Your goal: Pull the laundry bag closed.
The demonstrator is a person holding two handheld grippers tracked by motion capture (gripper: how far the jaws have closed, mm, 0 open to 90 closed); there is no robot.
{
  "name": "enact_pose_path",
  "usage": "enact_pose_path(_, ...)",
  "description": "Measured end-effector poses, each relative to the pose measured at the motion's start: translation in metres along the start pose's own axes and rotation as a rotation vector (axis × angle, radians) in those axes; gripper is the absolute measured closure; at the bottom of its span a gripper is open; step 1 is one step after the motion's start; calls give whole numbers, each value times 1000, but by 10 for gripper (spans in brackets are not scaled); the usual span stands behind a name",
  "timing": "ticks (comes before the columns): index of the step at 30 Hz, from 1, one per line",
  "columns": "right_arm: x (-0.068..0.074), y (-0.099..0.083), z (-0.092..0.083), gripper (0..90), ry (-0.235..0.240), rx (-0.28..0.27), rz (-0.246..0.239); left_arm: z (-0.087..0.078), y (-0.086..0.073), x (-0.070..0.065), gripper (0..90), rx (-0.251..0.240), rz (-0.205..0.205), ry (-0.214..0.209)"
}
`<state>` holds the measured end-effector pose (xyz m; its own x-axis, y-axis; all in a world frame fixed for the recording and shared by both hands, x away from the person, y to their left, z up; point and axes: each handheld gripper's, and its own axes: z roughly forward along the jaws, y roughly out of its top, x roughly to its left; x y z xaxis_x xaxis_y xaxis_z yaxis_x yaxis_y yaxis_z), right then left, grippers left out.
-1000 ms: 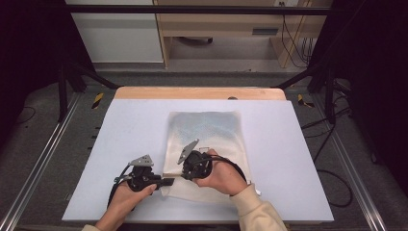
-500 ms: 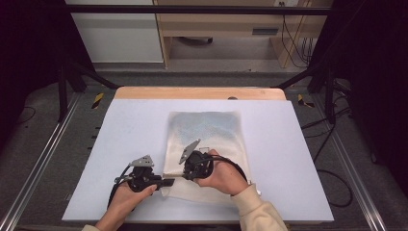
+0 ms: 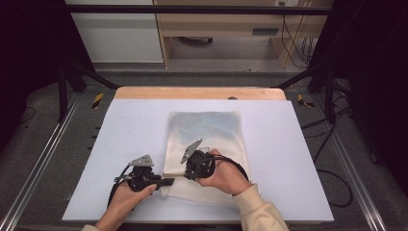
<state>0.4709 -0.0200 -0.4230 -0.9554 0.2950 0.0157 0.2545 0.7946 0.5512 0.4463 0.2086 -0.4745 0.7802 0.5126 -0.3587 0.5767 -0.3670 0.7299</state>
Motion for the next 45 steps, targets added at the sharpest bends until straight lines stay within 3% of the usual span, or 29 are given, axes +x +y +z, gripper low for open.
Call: enact_pose_path(45, -2, -7, -6, 818, -2, 11, 1, -1, 1, 0, 830, -3, -1, -6)
